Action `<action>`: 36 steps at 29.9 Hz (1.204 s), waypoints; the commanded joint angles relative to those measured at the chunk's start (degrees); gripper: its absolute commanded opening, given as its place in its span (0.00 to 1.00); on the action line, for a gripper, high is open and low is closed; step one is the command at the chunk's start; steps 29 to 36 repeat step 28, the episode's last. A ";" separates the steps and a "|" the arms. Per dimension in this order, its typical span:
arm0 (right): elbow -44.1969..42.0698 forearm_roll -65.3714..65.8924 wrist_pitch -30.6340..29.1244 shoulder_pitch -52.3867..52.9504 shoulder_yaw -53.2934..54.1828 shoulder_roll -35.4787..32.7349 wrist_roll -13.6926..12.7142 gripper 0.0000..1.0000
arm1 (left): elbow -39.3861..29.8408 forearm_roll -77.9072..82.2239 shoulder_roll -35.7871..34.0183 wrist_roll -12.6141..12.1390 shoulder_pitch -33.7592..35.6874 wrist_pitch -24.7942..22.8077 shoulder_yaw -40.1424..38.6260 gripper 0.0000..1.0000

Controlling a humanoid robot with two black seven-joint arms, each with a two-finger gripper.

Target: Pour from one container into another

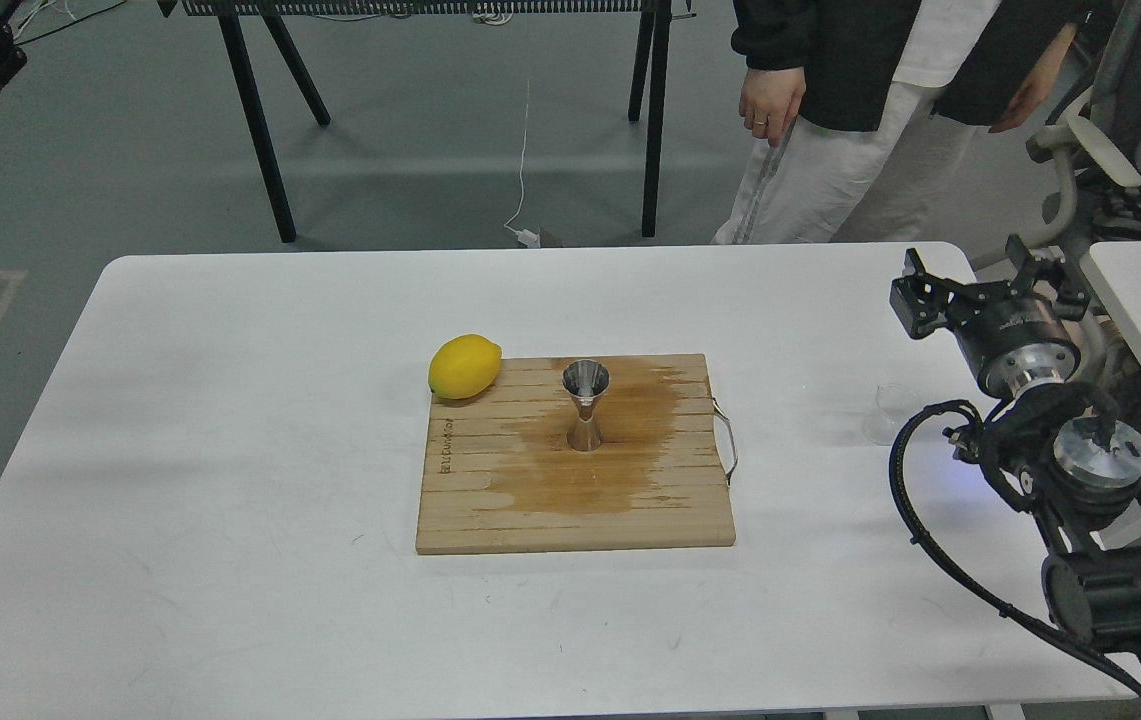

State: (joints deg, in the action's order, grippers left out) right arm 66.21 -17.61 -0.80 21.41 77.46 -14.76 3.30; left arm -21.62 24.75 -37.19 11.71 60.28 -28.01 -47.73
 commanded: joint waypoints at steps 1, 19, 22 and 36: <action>-2.91 1.52 -3.58 6.35 -6.78 -2.64 0.04 0.98 | 0.35 -0.49 1.15 0.59 -1.39 0.01 -0.17 0.99; -34.92 14.36 -23.02 20.95 -19.10 -4.05 0.48 0.98 | 3.60 -8.58 13.72 5.69 -11.85 0.01 -0.34 0.99; -35.01 14.36 -22.93 20.96 -19.28 -3.78 0.40 0.98 | 3.96 -8.67 13.72 5.87 -12.12 0.01 -0.34 0.99; -34.92 14.27 -22.93 20.96 -19.02 -3.26 0.57 0.98 | 3.96 -9.46 13.37 6.04 -12.12 0.01 -0.52 0.99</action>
